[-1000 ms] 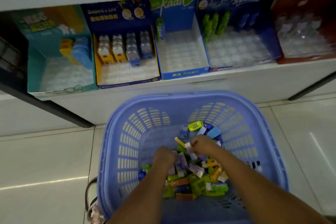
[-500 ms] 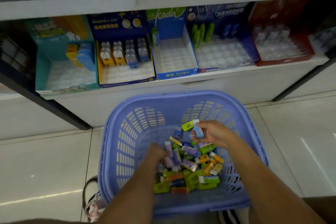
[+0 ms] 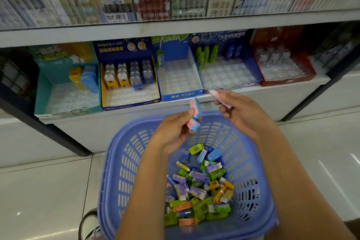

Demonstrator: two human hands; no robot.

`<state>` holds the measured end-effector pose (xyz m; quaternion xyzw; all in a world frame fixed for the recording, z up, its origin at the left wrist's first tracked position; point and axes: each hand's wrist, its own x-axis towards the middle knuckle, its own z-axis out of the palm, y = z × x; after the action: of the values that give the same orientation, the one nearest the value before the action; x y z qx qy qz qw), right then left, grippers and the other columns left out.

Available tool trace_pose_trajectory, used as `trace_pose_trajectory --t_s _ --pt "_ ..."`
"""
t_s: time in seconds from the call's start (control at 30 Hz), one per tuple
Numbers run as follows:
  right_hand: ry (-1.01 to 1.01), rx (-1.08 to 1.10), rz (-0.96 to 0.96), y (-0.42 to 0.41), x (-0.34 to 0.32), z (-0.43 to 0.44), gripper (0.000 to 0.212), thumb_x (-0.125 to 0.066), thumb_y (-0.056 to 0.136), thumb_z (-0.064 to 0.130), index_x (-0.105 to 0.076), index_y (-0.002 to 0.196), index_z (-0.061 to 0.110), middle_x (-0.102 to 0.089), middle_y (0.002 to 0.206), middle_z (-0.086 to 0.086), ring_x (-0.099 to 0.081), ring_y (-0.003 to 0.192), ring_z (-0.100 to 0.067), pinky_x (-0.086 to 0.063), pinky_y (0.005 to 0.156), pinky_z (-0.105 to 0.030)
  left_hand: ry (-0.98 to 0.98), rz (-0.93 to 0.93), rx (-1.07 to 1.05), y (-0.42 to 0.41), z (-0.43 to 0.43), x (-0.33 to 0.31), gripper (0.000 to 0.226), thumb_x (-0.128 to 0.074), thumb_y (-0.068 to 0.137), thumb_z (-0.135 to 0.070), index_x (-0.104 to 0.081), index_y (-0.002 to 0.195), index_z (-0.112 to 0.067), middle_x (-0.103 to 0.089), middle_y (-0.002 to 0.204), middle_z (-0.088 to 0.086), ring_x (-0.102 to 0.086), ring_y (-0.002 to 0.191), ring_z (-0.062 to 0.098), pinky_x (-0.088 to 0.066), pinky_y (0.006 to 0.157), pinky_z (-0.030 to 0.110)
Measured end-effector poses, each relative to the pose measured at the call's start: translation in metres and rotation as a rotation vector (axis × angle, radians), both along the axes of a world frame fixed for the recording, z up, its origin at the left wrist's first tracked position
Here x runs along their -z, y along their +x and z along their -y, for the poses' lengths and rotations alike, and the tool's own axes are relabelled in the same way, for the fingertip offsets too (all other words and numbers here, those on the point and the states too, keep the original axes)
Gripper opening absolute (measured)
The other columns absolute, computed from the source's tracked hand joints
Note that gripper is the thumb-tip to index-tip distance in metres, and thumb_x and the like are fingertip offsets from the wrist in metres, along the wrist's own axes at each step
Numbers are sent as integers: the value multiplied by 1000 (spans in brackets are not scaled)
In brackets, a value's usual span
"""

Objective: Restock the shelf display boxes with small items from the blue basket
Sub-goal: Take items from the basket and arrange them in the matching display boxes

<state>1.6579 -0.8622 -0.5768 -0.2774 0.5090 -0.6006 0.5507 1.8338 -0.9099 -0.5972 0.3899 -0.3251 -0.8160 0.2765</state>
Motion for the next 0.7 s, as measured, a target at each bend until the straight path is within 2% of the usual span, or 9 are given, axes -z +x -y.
trace_pose_trajectory --t_s 0.1,0.17,0.23,0.3,0.4,0.5,0.57,0.63,0.7 --pt "-101 44 -164 -6 -10 6 24 -75 65 16 -69 88 18 -71 76 4 -61 65 -3 -47 58 -12 35 -101 -90 -3 -1 -18 22 -48 97 -16 -61 85 -2 -64 61 1 -52 47 6 -41 39 14" --pt "-111 30 -277 -11 -10 12 18 -74 73 10 -71 87 21 -74 86 0 -64 78 -7 -50 67 -14 -4 -41 -145 -2 1 -23 23 -48 97 -17 -61 84 -4 -62 64 3 -53 48 6 -43 40 16" --pt "-99 -10 -370 -14 -11 20 19 -64 85 7 -71 95 22 -73 94 -6 -63 81 -10 -50 72 -16 -79 56 -192 -1 6 -23 22 -46 99 -18 -60 86 -7 -60 73 4 -54 54 10 -49 43 18" --pt "-93 -13 -486 -12 -13 33 21 -58 90 6 -69 100 20 -71 89 -7 -62 72 -5 -50 69 -15 -150 109 -219 2 13 -24 21 -44 100 -19 -59 87 -10 -56 78 5 -53 59 12 -52 46 20" --pt "-106 109 -610 -10 -23 63 19 -63 84 -3 -63 101 4 -65 77 -2 -62 58 1 -51 59 -13 -317 241 -231 5 26 -22 21 -41 101 -17 -59 94 -8 -54 73 7 -52 45 5 -50 44 18" --pt "-152 151 -736 -8 -39 98 28 -69 79 -3 -58 98 14 -62 76 1 -62 65 -3 -56 67 -21 -594 537 -207 9 40 -15 25 -39 102 -19 -57 108 -3 -56 72 3 -51 41 5 -41 39 13" --pt "-160 86 -801 -5 -47 121 29 -67 80 -3 -59 100 17 -61 77 -1 -61 63 -1 -56 65 -22 -676 609 -206 11 47 -11 28 -39 102 -22 -58 110 -4 -57 71 0 -53 47 10 -40 40 13" --pt "-98 23 -849 -2 -50 144 20 -69 77 0 -62 91 12 -61 72 -2 -58 55 -2 -53 59 -26 -721 659 -184 11 51 -8 30 -38 102 -23 -59 113 -5 -56 65 1 -54 48 11 -42 42 14" --pt "-26 -35 -927 -2 -48 164 13 -74 74 9 -62 77 7 -63 65 0 -58 52 -4 -49 55 -25 -745 696 -163 9 54 -5 32 -39 102 -25 -60 116 -6 -55 62 1 -54 46 7 -42 43 14"
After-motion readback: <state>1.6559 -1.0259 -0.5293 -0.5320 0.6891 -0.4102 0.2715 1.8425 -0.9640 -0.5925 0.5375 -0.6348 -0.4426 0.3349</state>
